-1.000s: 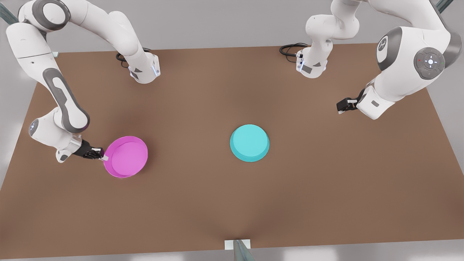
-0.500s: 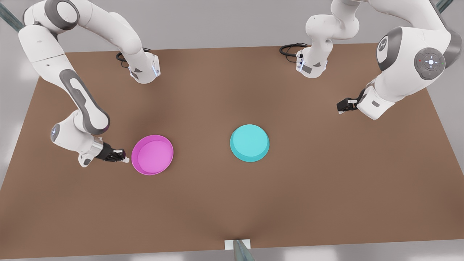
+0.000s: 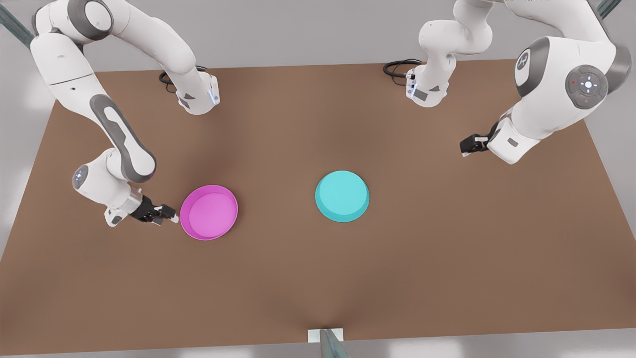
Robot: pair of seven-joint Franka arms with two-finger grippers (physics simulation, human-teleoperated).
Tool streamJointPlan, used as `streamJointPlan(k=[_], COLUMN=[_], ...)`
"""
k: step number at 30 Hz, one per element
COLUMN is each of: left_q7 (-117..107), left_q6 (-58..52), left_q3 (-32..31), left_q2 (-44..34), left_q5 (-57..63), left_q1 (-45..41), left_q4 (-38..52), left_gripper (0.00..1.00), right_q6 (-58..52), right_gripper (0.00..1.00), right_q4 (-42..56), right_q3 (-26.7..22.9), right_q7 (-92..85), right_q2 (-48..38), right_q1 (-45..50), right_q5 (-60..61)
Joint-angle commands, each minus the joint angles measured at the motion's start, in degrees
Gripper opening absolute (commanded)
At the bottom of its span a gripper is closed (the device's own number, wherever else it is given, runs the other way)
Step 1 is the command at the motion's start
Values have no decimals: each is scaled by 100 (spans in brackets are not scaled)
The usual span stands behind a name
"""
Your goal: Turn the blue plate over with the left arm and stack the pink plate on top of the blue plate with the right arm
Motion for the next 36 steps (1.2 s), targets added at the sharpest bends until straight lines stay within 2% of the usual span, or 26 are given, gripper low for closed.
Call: streamJointPlan(k=[1, 12, 22, 27, 33, 34, 35, 36], left_q7=[-7, 72, 124, 133, 133, 133, 133, 133], left_q6=[10, -298, -263, -263, -254, -254, -254, -254], left_q3=[8, -185, -132, -132, -141, -141, -150, -150], left_q2=[8, -9, 70, 61, 52, 52, 52, 52], left_q5=[-39, -82, -39, -39, -39, -39, -39, -39], left_q1=[2, 20, 90, 108, 108, 99, 99, 81], left_q4=[0, 739, 756, 756, 756, 756, 756, 756], left_gripper=[100, 100, 100, 100, 100, 100, 100, 100], right_q6=[49, 190, 409, 427, 585, 594, 603, 603], right_gripper=[100, 100, 100, 54, 36, 31, 21, 21], right_q4=[0, -334, -352, -361, -422, -422, -422, -422], right_q3=[0, 0, -237, -237, -255, -255, -263, -281], right_q7=[0, 26, 44, 53, 35, 35, 35, 35], right_q2=[-1, 263, 448, 474, 527, 562, 571, 571], right_q1=[0, 141, 440, 457, 457, 448, 448, 448], right_q5=[0, -853, -1275, -1274, -1283, -1318, -1327, -1336])
